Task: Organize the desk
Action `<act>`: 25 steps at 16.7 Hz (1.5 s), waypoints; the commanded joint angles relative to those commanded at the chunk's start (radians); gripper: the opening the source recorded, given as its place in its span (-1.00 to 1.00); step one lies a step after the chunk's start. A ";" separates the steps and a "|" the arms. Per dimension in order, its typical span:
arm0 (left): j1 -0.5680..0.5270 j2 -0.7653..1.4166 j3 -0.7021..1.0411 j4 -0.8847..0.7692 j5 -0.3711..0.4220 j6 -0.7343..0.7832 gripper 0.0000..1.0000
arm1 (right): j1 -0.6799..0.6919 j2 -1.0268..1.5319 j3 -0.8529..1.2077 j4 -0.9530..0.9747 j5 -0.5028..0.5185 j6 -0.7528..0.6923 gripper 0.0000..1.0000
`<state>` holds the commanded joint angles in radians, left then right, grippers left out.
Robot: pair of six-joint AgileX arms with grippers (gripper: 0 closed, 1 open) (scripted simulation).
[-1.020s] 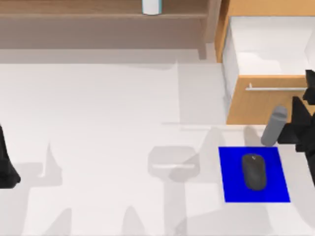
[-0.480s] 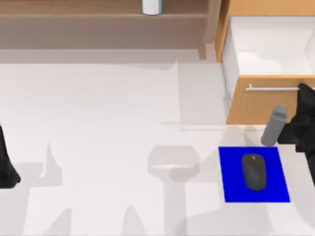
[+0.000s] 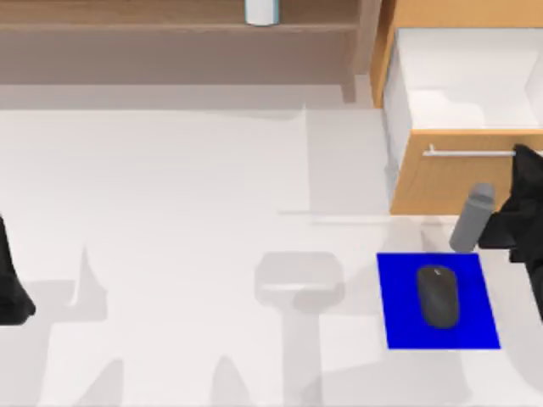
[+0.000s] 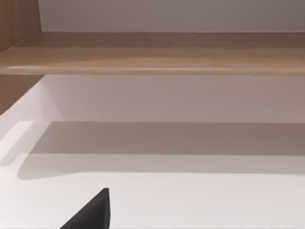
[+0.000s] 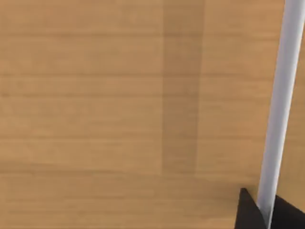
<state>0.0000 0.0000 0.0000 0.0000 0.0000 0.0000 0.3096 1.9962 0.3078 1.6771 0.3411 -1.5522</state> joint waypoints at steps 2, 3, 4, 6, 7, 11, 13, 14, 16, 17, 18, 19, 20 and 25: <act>0.000 0.000 0.000 0.000 0.000 0.000 1.00 | -0.006 0.004 0.016 -0.009 -0.002 -0.001 -1.00; 0.000 0.000 0.000 0.000 0.000 0.000 1.00 | -0.012 0.009 0.036 -0.022 -0.007 -0.001 -1.00; 0.000 0.000 0.000 0.000 0.000 0.000 1.00 | -0.019 0.017 0.061 -0.039 -0.014 -0.002 -1.00; 0.000 0.000 0.000 0.000 0.000 0.000 1.00 | -0.035 0.036 0.121 -0.081 -0.032 -0.002 -1.00; 0.000 0.000 0.000 0.000 0.000 0.000 1.00 | -0.044 0.046 0.152 -0.103 -0.041 -0.002 -1.00; 0.000 0.000 0.000 0.000 0.000 0.000 1.00 | -0.069 0.075 0.244 -0.168 -0.068 -0.001 -1.00; 0.000 0.000 0.000 0.000 0.000 0.000 1.00 | -0.070 0.077 0.249 -0.171 -0.069 -0.001 -1.00; 0.000 0.000 0.000 0.000 0.000 0.000 1.00 | -0.070 0.077 0.249 -0.171 -0.069 -0.001 -1.00; 0.000 0.000 0.000 0.000 0.000 0.000 1.00 | -0.068 0.076 0.247 -0.173 -0.068 0.002 -1.00; 0.000 0.000 0.000 0.000 0.000 0.000 1.00 | -0.071 0.084 0.260 -0.184 -0.071 0.002 -1.00; 0.000 0.000 0.000 0.000 0.000 0.000 1.00 | -0.075 0.094 0.284 -0.198 -0.075 0.001 -1.00; 0.000 0.000 0.000 0.000 0.000 0.000 1.00 | -0.080 0.103 0.313 -0.212 -0.079 0.001 -1.00; 0.000 0.000 0.000 0.000 0.000 0.000 1.00 | -0.084 0.112 0.342 -0.226 -0.083 0.001 -1.00; 0.000 0.000 0.000 0.000 0.000 0.000 1.00 | -0.103 0.159 0.473 -0.299 -0.104 -0.001 -1.00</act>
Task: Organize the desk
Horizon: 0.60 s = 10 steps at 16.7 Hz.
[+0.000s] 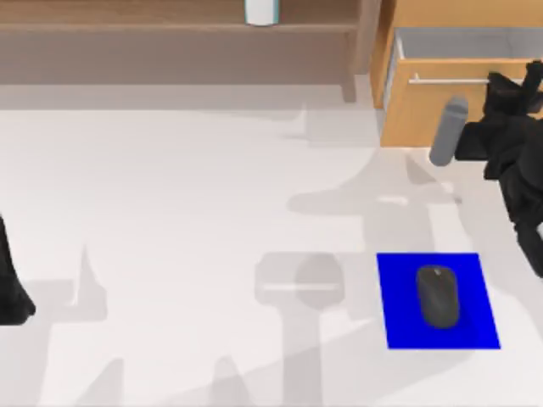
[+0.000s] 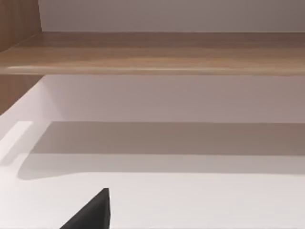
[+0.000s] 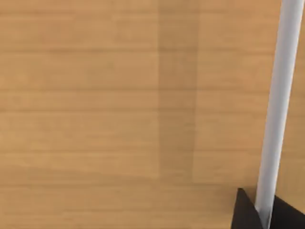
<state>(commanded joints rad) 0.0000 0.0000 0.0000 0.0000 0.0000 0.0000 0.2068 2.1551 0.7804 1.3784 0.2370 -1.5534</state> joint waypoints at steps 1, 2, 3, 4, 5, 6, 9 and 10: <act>0.000 0.000 0.000 0.000 0.000 0.000 1.00 | -0.005 0.010 0.023 -0.017 -0.004 0.000 -1.00; 0.000 0.000 0.000 0.000 0.000 0.000 1.00 | -0.010 0.019 0.035 -0.029 -0.008 0.001 -1.00; 0.000 0.000 0.000 0.000 0.000 0.000 1.00 | -0.012 0.021 0.037 -0.031 -0.008 0.001 -1.00; 0.000 0.000 0.000 0.000 0.000 0.000 1.00 | -0.012 0.021 0.037 -0.031 -0.008 0.001 -1.00; 0.000 0.000 0.000 0.000 0.000 0.000 1.00 | -0.012 0.021 0.037 -0.031 -0.008 0.001 -1.00; 0.000 0.000 0.000 0.000 0.000 0.000 1.00 | -0.006 0.018 0.032 -0.031 -0.007 0.004 -1.00; 0.000 0.000 0.000 0.000 0.000 0.000 1.00 | -0.013 0.032 0.068 -0.049 -0.008 0.003 -1.00; 0.000 0.000 0.000 0.000 0.000 0.000 1.00 | -0.017 0.043 0.095 -0.063 -0.010 0.003 -1.00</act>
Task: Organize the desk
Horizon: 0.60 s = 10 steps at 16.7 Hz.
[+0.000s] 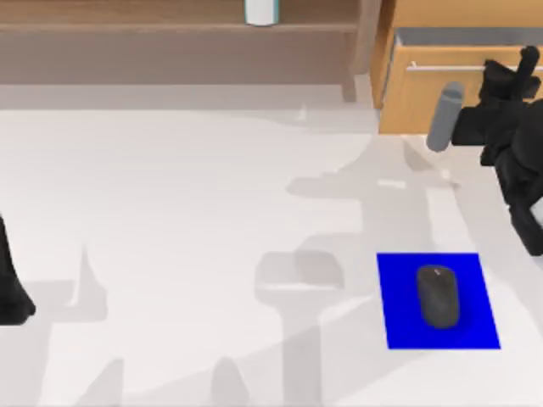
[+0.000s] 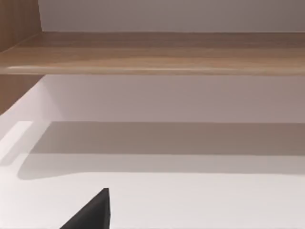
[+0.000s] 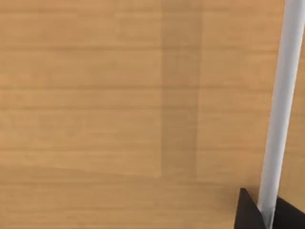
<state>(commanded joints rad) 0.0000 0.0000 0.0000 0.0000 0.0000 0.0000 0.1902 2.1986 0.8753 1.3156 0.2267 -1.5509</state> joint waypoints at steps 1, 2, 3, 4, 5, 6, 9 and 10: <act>0.000 0.000 0.000 0.000 0.000 0.000 1.00 | -0.003 0.014 0.031 -0.017 -0.004 -0.001 -1.00; 0.000 0.000 0.000 0.000 0.000 0.000 1.00 | -0.006 0.029 0.064 -0.036 -0.009 -0.001 -1.00; 0.000 0.000 0.000 0.000 0.000 0.000 1.00 | -0.010 0.045 0.099 -0.056 -0.013 -0.002 -1.00; 0.000 0.000 0.000 0.000 0.000 0.000 1.00 | -0.013 0.060 0.133 -0.076 -0.018 -0.002 -1.00; 0.000 0.000 0.000 0.000 0.000 0.000 1.00 | -0.017 0.075 0.164 -0.094 -0.022 -0.002 -1.00; 0.000 0.000 0.000 0.000 0.000 0.000 1.00 | -0.020 0.087 0.191 -0.110 -0.025 -0.001 -1.00; 0.000 0.000 0.000 0.000 0.000 0.000 1.00 | -0.025 0.103 0.228 -0.130 -0.029 0.000 -1.00; 0.000 0.000 0.000 0.000 0.000 0.000 1.00 | -0.025 0.103 0.228 -0.130 -0.029 0.000 -1.00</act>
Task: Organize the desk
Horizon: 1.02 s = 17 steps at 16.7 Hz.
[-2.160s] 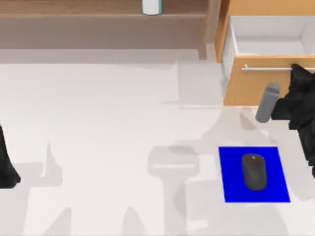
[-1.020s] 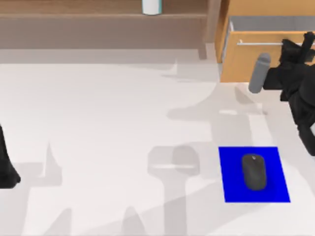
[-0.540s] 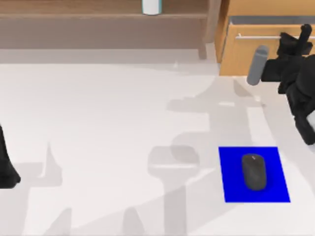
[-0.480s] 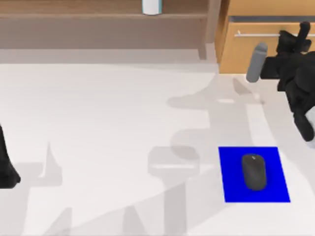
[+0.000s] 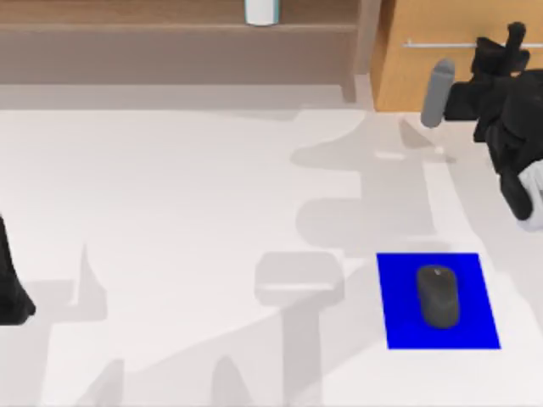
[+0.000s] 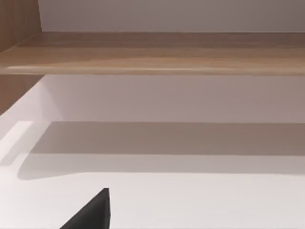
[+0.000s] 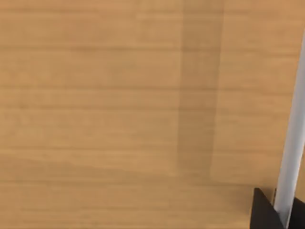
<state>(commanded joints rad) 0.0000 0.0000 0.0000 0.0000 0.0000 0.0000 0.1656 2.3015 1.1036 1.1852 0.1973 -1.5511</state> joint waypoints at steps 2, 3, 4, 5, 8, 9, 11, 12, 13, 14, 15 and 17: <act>0.000 0.000 0.000 0.000 0.000 0.000 1.00 | 0.000 0.000 0.000 0.000 0.000 0.000 -1.00; 0.000 0.000 0.000 0.000 0.000 0.000 1.00 | 0.000 0.000 0.000 0.000 0.000 0.000 -0.85; 0.000 0.000 0.000 0.000 0.000 0.000 1.00 | 0.000 0.000 0.000 0.000 0.000 0.000 -0.70; 0.000 0.000 0.000 0.000 0.000 0.000 1.00 | 0.000 0.000 0.000 0.000 0.000 0.000 -0.55; 0.000 0.000 0.000 0.000 0.000 0.000 1.00 | 0.000 0.000 0.000 0.000 0.000 0.000 -0.10; 0.000 0.000 0.000 0.000 0.000 0.000 1.00 | 0.000 0.000 0.000 0.000 0.000 0.000 0.06; 0.000 0.000 0.000 0.000 0.000 0.000 1.00 | 0.000 0.000 0.000 0.000 0.000 0.000 0.36; 0.000 0.000 0.000 0.000 0.000 0.000 1.00 | 0.000 0.000 0.000 0.000 0.000 0.000 0.51; 0.000 0.000 0.000 0.000 0.000 0.000 1.00 | 0.000 0.000 0.000 0.000 0.000 0.000 0.66; 0.000 0.000 0.000 0.000 0.000 0.000 1.00 | 0.000 0.000 0.000 0.000 0.000 0.000 0.81; 0.000 0.000 0.000 0.000 0.000 0.000 1.00 | 0.000 0.000 0.000 0.000 0.000 0.000 0.96; 0.000 0.000 0.000 0.000 0.000 0.000 1.00 | 0.000 0.000 0.000 0.000 0.000 0.000 1.00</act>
<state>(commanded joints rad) 0.0000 0.0000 0.0000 0.0000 0.0000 0.0000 0.1656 2.3015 1.1036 1.1852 0.1973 -1.5511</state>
